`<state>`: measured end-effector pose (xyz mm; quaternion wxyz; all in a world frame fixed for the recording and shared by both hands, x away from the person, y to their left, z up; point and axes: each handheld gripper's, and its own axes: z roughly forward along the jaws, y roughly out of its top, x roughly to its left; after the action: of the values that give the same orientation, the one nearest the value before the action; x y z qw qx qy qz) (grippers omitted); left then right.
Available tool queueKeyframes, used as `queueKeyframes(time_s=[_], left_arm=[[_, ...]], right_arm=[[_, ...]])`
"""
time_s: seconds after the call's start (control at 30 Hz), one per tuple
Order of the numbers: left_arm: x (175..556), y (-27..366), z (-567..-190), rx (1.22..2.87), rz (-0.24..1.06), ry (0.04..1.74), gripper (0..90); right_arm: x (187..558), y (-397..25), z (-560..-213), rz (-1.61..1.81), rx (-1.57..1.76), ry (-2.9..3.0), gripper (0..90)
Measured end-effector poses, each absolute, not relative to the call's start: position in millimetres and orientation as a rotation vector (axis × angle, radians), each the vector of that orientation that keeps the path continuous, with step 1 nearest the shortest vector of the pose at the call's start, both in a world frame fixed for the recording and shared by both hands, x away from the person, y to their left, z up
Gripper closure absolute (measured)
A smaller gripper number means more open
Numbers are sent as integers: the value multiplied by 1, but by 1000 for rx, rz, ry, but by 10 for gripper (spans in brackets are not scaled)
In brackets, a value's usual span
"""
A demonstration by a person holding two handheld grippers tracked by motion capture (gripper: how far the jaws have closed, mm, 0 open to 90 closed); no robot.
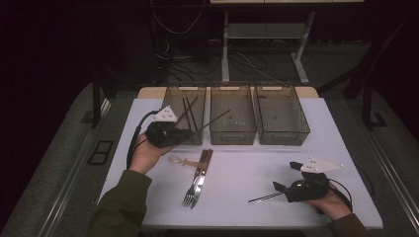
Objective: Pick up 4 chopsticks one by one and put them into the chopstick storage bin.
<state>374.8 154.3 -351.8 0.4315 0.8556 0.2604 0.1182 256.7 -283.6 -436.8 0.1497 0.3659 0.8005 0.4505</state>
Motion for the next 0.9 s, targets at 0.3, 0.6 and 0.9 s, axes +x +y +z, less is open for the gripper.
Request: queueKeyframes(time_s=[0.3,0.6,0.9], left_arm=[[406,162,-343,2114,344,746,843],[442,169,-343,2086,381,877,843],[474,172,-360,2066,399,1021,843]], right_arm=[[257,-284,-437,1296,1054,2298,37],[256,-284,-436,1299,1055,2299,37],[256,-285,-436,1310,1048,2296,37]])
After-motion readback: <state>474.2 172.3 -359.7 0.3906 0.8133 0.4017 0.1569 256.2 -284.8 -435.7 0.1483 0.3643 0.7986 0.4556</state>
